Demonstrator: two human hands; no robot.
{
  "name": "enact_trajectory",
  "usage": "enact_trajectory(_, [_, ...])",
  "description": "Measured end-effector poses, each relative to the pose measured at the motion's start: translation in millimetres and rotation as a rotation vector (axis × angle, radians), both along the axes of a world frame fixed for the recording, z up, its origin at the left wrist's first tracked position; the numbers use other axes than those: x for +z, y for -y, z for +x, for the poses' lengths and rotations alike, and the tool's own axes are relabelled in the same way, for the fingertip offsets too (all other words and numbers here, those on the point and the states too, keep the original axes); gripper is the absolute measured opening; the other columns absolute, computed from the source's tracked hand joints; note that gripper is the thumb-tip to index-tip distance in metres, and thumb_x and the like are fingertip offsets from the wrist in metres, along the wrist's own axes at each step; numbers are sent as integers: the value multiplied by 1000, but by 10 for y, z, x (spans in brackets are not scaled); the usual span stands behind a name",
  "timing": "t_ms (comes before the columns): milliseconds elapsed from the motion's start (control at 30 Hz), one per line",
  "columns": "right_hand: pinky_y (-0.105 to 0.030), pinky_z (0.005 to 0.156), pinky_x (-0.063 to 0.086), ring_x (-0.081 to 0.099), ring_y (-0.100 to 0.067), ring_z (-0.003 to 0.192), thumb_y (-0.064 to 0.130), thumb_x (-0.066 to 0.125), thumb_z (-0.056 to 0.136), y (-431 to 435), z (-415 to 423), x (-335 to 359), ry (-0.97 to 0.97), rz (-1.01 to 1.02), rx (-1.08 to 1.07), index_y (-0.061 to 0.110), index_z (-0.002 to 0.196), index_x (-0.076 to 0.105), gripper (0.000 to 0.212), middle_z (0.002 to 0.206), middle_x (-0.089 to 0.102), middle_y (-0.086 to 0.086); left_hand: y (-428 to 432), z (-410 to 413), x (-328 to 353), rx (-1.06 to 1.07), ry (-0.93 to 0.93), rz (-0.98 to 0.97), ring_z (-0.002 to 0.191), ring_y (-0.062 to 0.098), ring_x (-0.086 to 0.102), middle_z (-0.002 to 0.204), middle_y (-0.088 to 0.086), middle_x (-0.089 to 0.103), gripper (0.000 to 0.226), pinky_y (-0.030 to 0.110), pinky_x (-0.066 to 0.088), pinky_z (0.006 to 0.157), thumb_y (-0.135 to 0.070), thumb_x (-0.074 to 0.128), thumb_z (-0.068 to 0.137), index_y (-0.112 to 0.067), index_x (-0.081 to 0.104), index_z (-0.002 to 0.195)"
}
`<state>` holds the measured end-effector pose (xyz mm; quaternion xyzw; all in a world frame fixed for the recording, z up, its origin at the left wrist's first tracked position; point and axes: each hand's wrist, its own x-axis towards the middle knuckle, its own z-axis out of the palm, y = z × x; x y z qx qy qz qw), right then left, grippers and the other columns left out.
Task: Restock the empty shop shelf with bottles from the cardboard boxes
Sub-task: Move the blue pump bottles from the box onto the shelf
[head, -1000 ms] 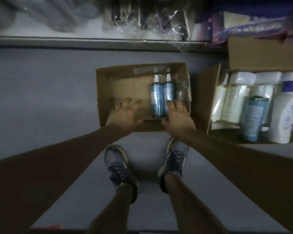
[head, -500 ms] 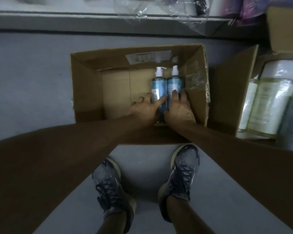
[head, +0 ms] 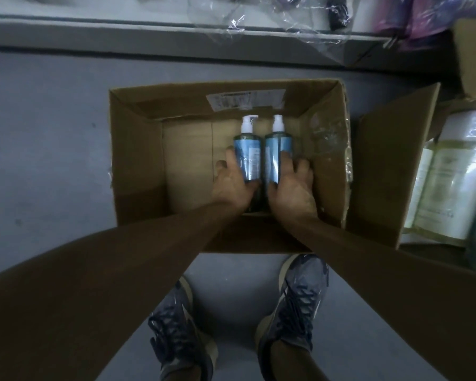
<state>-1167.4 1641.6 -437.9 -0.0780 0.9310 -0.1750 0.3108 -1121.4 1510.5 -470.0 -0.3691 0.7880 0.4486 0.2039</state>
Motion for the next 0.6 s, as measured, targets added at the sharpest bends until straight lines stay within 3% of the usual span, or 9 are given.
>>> enact_trajectory(133, [-58, 119, 40, 43, -40, 145, 35, 60, 107, -9, 26, -99, 103, -35, -23, 38, 169, -1, 88, 161, 33, -19, 10, 22, -65, 14, -12, 10, 129, 39, 57, 146, 15, 44, 102, 50, 51, 98, -33, 80, 92, -35, 10, 166])
enact_trajectory(267, [-57, 116, 43, 49, -43, 141, 35, 64, 105, 62, 0, -117, 123, -49, -75, 39, 167, -9, 96, 161, 34, -21, 103, 46, -101, -10, -21, 32, 124, 37, 60, 144, 15, 45, 112, 43, 49, 92, -37, 81, 89, -47, 1, 166])
enact_trajectory(367, [-58, 114, 45, 51, -42, 139, 33, 68, 103, 105, -114, -48, 226, -74, -134, 42, 166, -14, 104, 159, 35, -20, 262, 91, -33, -46, -31, 111, 123, 24, 62, 143, 6, 56, 109, 41, 53, 96, -35, 81, 89, -48, 5, 166])
enact_trajectory(433, [-51, 110, 47, 52, -39, 139, 34, 71, 100, 139, -178, 76, 284, -66, -195, 41, 166, -16, 110, 160, 38, -17, 366, 120, 75, -20, -19, 175, 117, 9, 60, 141, -6, 58, 101, 30, 53, 91, -31, 80, 92, -44, 14, 167])
enact_trajectory(467, [-48, 105, 49, 53, -37, 139, 34, 73, 98, 163, -195, 153, 303, -68, -229, 39, 167, -12, 109, 160, 41, -16, 422, 121, 143, 4, -1, 199, 115, 7, 60, 138, -8, 58, 97, 27, 53, 88, -28, 80, 94, -42, 19, 167])
enact_trajectory(567, [-40, 93, 55, 63, -31, 127, 33, 75, 95, 230, -243, 403, 390, -133, -379, 33, 164, 20, 88, 147, 57, -8, 546, 72, 411, 91, 93, 326, 121, 23, 67, 144, 4, 60, 79, 40, 62, 92, -23, 75, 99, -32, 32, 164])
enact_trajectory(600, [-42, 93, 58, 67, -29, 120, 32, 76, 95, 247, -263, 492, 439, -168, -460, 30, 159, 32, 78, 141, 62, -7, 581, 62, 524, 132, 137, 366, 112, 23, 70, 141, 6, 62, 75, 35, 65, 82, -24, 73, 100, -32, 34, 163])
